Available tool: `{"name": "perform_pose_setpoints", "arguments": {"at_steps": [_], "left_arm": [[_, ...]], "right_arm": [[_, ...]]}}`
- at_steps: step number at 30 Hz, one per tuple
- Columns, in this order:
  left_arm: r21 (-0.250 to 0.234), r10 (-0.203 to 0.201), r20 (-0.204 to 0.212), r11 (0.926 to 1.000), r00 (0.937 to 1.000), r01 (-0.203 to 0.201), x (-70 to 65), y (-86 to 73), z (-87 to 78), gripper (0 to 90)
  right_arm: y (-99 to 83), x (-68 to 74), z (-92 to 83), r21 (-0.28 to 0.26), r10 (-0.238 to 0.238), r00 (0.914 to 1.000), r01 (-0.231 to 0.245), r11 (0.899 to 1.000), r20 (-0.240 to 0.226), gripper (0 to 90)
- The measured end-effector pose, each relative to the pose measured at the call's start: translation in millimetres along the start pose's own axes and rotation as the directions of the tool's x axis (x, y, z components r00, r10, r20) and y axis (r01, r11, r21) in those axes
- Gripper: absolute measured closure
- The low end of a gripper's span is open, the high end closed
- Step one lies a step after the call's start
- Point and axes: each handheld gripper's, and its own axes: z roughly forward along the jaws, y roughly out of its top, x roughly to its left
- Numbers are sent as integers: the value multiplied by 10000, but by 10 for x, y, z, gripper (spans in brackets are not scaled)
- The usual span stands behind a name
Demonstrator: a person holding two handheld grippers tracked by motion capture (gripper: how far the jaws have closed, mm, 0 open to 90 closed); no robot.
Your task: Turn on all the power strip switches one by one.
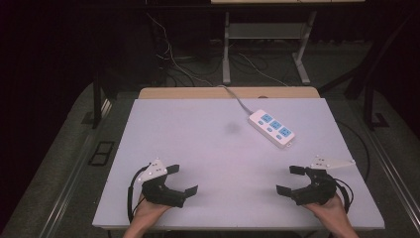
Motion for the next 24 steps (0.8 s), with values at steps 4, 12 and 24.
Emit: {"name": "perform_pose_setpoints", "arguments": {"at_steps": [4,12,24], "left_arm": [[71,53,14,10000,10000,-53,-5,-2,4,0],[96,37,49,9999,10000,-38,-12,-4,11,0],[67,-29,89,10000,10000,28,-21,-8,-4,0]], "right_arm": [[-3,7,20,131,-81,10000,81,9999,15,4],[-7,0,34,297,-70,10000,68,9995,49,4],[-3,-8,16,388,39,9999,-42,9992,95,4]]}}
